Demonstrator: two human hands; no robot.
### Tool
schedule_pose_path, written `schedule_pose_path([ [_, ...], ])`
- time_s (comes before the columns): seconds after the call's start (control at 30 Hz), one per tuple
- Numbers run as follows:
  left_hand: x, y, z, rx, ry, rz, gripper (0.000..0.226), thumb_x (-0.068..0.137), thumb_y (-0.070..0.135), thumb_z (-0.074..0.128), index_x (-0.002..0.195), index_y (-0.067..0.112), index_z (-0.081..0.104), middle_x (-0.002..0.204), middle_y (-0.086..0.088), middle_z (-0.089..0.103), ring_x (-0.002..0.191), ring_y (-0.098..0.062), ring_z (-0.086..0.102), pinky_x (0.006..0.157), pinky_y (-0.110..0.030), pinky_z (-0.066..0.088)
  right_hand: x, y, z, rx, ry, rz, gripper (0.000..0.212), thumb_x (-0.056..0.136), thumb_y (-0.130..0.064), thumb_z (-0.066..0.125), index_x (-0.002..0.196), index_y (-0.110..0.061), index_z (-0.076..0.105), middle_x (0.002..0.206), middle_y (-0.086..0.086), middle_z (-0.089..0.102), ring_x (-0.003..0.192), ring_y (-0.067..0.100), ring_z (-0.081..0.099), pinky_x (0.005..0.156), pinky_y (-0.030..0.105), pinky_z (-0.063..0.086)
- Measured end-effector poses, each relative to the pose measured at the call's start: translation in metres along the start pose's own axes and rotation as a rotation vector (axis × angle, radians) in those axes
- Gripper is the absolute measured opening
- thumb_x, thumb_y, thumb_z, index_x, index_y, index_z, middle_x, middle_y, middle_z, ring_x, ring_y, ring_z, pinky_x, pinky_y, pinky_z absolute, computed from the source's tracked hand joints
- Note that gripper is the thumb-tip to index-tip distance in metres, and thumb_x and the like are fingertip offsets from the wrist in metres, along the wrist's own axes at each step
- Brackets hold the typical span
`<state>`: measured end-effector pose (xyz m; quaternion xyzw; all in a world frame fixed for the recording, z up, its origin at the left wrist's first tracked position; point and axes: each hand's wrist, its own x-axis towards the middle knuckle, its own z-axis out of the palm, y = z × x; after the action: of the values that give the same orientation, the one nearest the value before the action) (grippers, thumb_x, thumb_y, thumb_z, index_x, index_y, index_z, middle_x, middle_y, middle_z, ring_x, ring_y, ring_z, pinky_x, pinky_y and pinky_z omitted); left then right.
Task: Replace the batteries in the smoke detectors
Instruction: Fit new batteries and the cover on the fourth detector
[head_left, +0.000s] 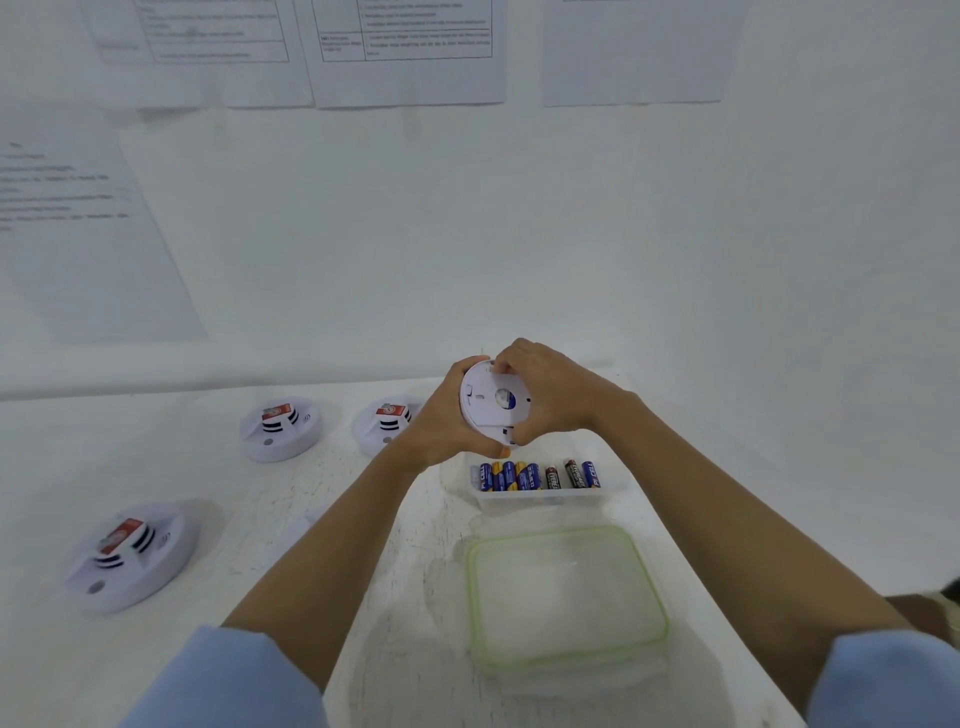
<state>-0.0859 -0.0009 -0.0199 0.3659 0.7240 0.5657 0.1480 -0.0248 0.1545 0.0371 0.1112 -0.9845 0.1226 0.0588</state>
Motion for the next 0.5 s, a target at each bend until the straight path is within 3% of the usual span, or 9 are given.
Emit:
schedule_pose_path([
  [0.3,-0.0039,0.0017,0.0014,0.016,0.0,0.005,0.097,0.046,0.002,0.079,0.13,0.016,0.031,0.123,-0.004,0.047,0.105,-0.005,0.052,0.078,-0.009,0.047,-0.0038,-0.0034,0.0006,-0.025,-0.002,-0.004,0.07,0.061,-0.029,0.08,0.118,-0.01,0.044,0.113,0.004,0.048,0.092,0.015,0.041,0.075,0.022,0.035],
  [0.5,-0.0066,0.0025,0.0023,0.007,0.021,0.006,0.1,0.046,0.003,0.08,0.133,0.013,0.031,0.127,-0.009,0.046,0.107,-0.008,0.051,0.079,-0.009,0.047,-0.0061,-0.0062,-0.0015,-0.031,0.002,-0.003,0.075,0.061,-0.032,0.079,0.124,-0.012,0.043,0.117,0.004,0.048,0.101,0.019,0.046,0.086,0.03,0.045],
])
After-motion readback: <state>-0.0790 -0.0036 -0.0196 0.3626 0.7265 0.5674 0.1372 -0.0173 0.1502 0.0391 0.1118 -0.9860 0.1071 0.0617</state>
